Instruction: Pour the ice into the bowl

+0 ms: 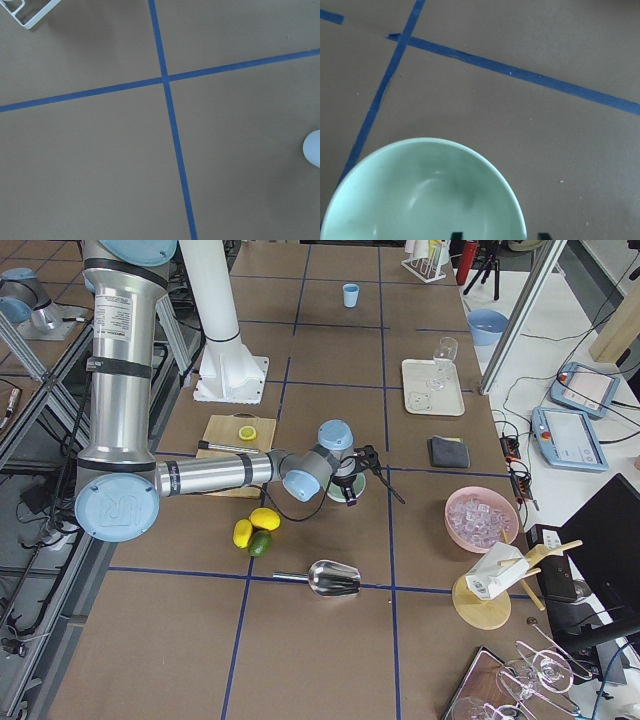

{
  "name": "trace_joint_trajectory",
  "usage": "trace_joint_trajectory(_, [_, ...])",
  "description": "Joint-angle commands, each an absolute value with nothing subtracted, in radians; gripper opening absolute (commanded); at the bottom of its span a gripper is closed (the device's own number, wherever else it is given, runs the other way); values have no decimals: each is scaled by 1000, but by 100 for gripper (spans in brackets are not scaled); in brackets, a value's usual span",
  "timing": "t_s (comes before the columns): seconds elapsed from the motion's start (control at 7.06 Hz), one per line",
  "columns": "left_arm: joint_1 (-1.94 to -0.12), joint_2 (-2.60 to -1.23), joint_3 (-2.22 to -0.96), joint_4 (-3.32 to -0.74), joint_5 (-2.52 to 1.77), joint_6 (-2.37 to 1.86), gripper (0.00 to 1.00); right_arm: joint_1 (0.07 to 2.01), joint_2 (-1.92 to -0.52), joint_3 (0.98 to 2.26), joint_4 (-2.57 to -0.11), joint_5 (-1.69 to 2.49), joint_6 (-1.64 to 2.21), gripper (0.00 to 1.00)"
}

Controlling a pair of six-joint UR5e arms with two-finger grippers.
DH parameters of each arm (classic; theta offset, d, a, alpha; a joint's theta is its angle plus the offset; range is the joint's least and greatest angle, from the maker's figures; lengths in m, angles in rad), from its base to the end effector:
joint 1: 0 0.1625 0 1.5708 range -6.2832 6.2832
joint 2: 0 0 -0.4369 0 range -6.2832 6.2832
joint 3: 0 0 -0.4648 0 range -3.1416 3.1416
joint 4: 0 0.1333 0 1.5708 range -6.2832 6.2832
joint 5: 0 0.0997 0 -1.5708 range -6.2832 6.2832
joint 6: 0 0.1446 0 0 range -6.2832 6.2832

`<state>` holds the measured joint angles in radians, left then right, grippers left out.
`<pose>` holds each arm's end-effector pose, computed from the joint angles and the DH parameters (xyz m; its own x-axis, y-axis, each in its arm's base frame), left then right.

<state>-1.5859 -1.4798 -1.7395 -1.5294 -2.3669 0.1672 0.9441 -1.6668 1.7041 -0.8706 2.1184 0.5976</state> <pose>-0.0379 -0.5265 0.6590 0.6926 0.1815 -0.6982 -0.1016 0.9827 0.1546 -0.2928 -0.5033 0.6044 0.6462 -0.3110 0.6969 0.0853 0.9369 0.3391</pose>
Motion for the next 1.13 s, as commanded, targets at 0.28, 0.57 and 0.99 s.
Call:
trace_joint_trajectory(0.28, [-1585, -1480, -1741, -1529, -2368, 167, 100, 942, -1652, 1713, -867, 2115, 610, 0])
trace_joint_trajectory(0.57, [-1585, -1480, -1741, -1529, -2368, 167, 100, 942, -1564, 1720, -880, 2120, 624, 0])
trace_joint_trajectory(0.99, [-1585, -1480, -1741, -1529, -2368, 167, 100, 804, -1311, 1718, -926, 2097, 961, 0])
